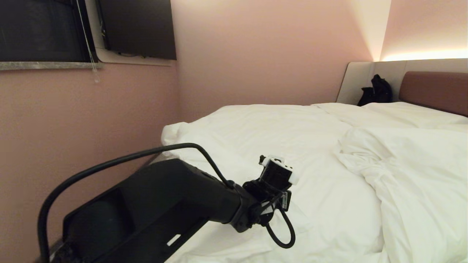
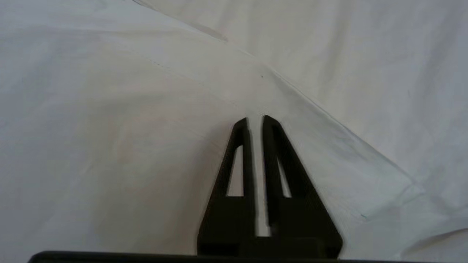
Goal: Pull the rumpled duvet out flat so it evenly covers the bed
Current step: Flatten the corners of the folded blanket
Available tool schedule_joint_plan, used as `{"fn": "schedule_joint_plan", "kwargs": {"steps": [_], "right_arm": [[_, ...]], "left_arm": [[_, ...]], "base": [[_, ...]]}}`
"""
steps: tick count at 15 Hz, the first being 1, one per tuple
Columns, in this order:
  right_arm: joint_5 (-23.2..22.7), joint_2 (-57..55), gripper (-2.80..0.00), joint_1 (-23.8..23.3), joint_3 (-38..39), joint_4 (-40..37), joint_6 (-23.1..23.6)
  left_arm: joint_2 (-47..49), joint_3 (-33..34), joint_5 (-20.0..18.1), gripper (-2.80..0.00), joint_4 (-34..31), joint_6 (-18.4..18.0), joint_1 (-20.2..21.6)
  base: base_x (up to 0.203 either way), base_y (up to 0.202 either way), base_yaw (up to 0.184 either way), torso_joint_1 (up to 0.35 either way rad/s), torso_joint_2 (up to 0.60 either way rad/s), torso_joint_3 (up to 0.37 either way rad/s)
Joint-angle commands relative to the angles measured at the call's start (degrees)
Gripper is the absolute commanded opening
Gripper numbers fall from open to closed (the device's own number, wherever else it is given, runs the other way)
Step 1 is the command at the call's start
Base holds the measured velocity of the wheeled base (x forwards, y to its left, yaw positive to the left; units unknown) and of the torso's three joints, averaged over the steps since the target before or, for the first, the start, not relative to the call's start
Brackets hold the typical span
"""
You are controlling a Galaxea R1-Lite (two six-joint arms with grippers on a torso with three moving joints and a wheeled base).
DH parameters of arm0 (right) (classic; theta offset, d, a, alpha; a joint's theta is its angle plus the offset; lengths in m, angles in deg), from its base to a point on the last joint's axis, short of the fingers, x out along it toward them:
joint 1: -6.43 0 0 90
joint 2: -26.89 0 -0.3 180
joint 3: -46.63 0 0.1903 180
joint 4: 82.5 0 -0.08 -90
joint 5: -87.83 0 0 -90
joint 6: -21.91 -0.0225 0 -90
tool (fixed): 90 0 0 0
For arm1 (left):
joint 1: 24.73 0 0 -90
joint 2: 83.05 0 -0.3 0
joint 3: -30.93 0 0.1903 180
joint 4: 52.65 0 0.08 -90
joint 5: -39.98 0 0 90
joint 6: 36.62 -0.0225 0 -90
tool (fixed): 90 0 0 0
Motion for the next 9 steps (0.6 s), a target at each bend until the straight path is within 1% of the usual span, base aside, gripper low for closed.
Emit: {"fn": "schedule_joint_plan", "kwargs": {"steps": [1, 2, 4, 6, 7, 8, 9], "right_arm": [[0.0, 0.0, -2.80, 0.0, 0.0, 0.0, 0.0], [0.0, 0.0, -2.80, 0.0, 0.0, 0.0, 0.0], [0.0, 0.0, -2.80, 0.0, 0.0, 0.0, 0.0], [0.0, 0.0, -2.80, 0.0, 0.0, 0.0, 0.0], [0.0, 0.0, -2.80, 0.0, 0.0, 0.0, 0.0], [0.0, 0.0, -2.80, 0.0, 0.0, 0.0, 0.0], [0.0, 0.0, -2.80, 0.0, 0.0, 0.0, 0.0]], "left_arm": [[2.5, -4.3, 0.2, 0.00, -3.0, 2.1, 0.0], [2.8, -4.8, 0.2, 0.00, -3.7, 2.7, 0.0], [4.4, -10.2, 1.1, 0.00, -5.7, 4.9, 0.1], [5.1, -11.1, 2.2, 0.00, -6.5, 5.6, 0.2], [6.7, -13.4, 5.5, 0.00, -7.2, 5.8, 0.4], [8.3, -17.8, 8.6, 0.00, -9.1, 6.4, 0.6], [9.9, -21.0, 11.3, 0.00, -12.4, 7.1, 0.9]], "base": [[0.000, 0.000, 0.000, 0.000, 0.00, 0.000], [0.000, 0.000, 0.000, 0.000, 0.00, 0.000], [0.000, 0.000, 0.000, 0.000, 0.00, 0.000], [0.000, 0.000, 0.000, 0.000, 0.00, 0.000], [0.000, 0.000, 0.000, 0.000, 0.00, 0.000], [0.000, 0.000, 0.000, 0.000, 0.00, 0.000], [0.000, 0.000, 0.000, 0.000, 0.00, 0.000]]}}
